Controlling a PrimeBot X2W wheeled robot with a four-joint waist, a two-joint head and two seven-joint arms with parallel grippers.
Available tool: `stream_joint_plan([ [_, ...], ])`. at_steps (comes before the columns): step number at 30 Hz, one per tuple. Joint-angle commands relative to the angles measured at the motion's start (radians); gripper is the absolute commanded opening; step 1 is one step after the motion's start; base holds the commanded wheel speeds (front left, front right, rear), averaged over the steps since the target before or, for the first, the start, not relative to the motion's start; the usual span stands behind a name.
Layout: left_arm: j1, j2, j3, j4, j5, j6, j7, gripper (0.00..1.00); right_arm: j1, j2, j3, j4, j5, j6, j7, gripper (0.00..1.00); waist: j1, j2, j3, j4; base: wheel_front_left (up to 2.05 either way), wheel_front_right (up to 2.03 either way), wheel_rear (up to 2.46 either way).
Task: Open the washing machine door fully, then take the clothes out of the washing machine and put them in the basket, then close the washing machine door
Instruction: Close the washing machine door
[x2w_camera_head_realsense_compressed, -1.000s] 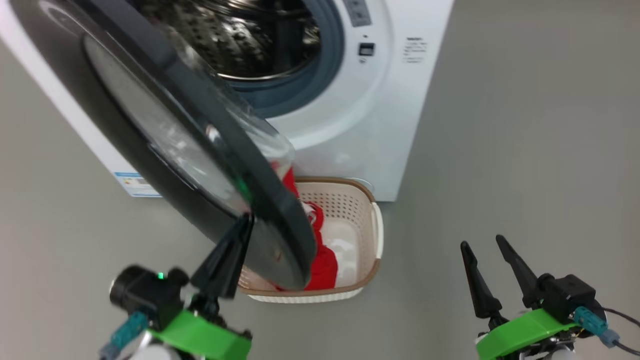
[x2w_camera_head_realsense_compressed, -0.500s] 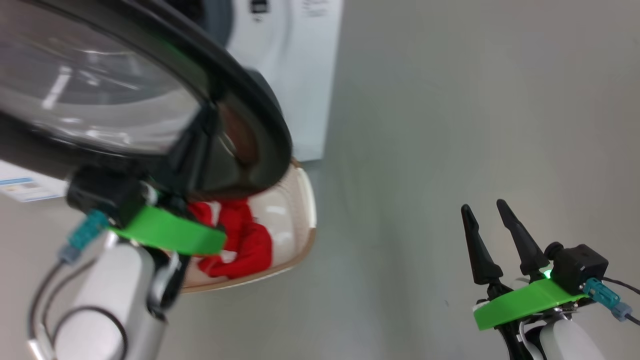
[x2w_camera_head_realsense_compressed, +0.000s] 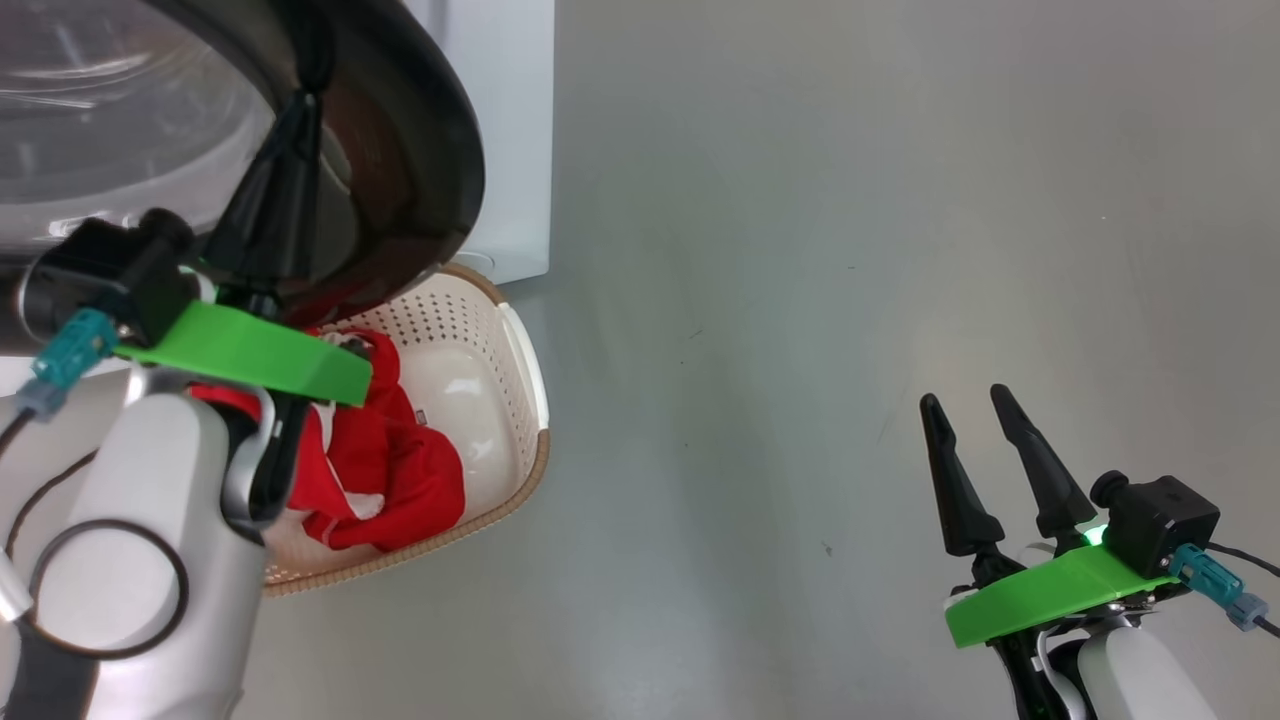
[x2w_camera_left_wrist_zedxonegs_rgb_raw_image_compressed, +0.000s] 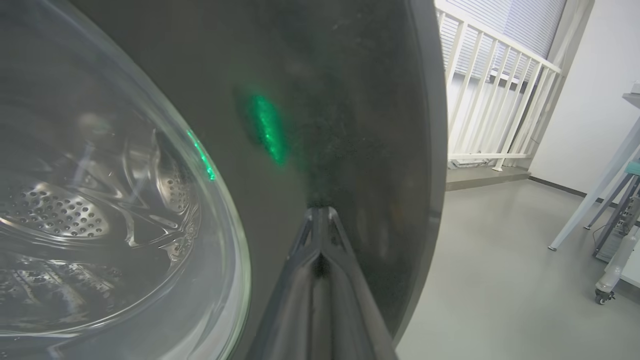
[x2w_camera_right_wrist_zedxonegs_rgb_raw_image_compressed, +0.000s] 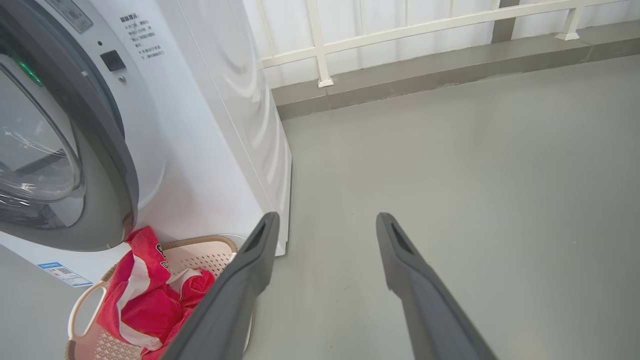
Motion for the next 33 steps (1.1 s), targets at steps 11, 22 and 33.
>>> stream_joint_plan([
  [11, 0.113, 0.008, 0.082, -0.021, -0.003, -0.006, -0.005, 0.0, -0.006, -0.004, -0.002, -0.019, -0.036, 0.006, -0.006, 1.0, 0.0, 0.0, -0.049, 0.061, 0.0, 0.0, 0.0],
  [22, 0.345, -0.033, 0.162, -0.054, 0.025, -0.006, -0.005, 0.12, 0.045, -0.004, -0.023, 0.0, -0.094, 0.006, -0.006, 1.0, 0.0, 0.0, -0.133, 0.16, 0.0, 0.0, 0.0],
  [33, 0.545, -0.069, 0.235, -0.078, 0.089, -0.006, -0.005, 0.36, 0.101, -0.004, -0.037, 0.012, -0.131, 0.006, -0.006, 1.0, 0.0, 0.0, -0.216, 0.241, 0.0, 0.0, 0.0],
])
